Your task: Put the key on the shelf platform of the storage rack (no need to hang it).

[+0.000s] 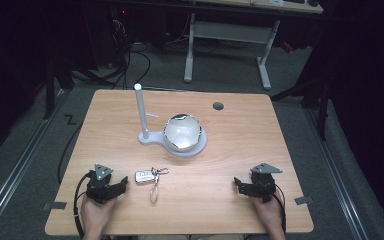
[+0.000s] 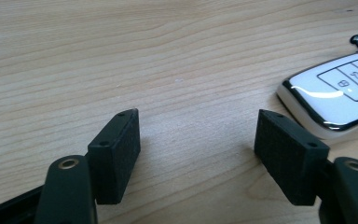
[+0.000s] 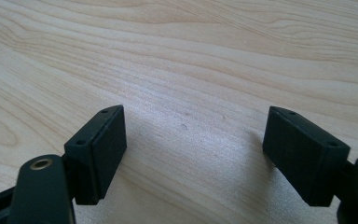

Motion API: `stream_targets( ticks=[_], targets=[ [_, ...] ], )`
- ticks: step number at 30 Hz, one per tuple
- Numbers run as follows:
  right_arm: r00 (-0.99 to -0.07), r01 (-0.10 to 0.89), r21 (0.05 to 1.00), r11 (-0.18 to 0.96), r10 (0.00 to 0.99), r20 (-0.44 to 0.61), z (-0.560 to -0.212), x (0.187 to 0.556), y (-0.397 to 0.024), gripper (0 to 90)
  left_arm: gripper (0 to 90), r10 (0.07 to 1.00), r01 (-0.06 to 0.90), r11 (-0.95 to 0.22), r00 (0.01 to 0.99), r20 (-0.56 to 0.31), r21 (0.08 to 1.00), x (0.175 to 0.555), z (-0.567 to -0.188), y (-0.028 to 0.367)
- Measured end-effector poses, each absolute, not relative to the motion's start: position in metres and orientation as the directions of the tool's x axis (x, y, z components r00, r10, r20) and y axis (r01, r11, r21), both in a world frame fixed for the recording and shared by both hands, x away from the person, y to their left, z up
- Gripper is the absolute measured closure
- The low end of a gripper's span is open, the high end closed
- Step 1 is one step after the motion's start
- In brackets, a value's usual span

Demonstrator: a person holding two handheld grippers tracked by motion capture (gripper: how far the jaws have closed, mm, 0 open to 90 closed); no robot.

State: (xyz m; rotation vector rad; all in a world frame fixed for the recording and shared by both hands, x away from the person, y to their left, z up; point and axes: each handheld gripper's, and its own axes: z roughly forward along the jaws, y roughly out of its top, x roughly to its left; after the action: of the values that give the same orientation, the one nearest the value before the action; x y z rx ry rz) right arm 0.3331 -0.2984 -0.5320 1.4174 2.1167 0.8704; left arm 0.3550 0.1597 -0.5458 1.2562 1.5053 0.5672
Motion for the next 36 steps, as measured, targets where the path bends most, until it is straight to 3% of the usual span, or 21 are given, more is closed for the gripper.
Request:
stream_targets(
  ticks=[19, 25, 36],
  targets=[
    [-0.373, 0.648, 0.712, 0.273, 0.928, -0.016, -0.532, 0.333, -0.298, 21.8, 32.0, 0.867, 0.426, 0.372, 0.159, -0.473, 0.824, 0.344, -0.524, 0.148],
    [-0.374, 0.647, 0.712, 0.274, 0.927, -0.017, -0.532, 0.333, -0.299, 21.8, 38.3, 0.852, 0.428, 0.372, 0.193, -0.486, 0.824, 0.334, -0.52, 0.135],
    [-0.374, 0.648, 0.711, 0.274, 0.927, -0.017, -0.532, 0.333, -0.299, 21.8, 39.3, 0.834, 0.459, 0.337, 0.26, -0.487, 0.822, 0.324, -0.511, 0.109]
  ],
)
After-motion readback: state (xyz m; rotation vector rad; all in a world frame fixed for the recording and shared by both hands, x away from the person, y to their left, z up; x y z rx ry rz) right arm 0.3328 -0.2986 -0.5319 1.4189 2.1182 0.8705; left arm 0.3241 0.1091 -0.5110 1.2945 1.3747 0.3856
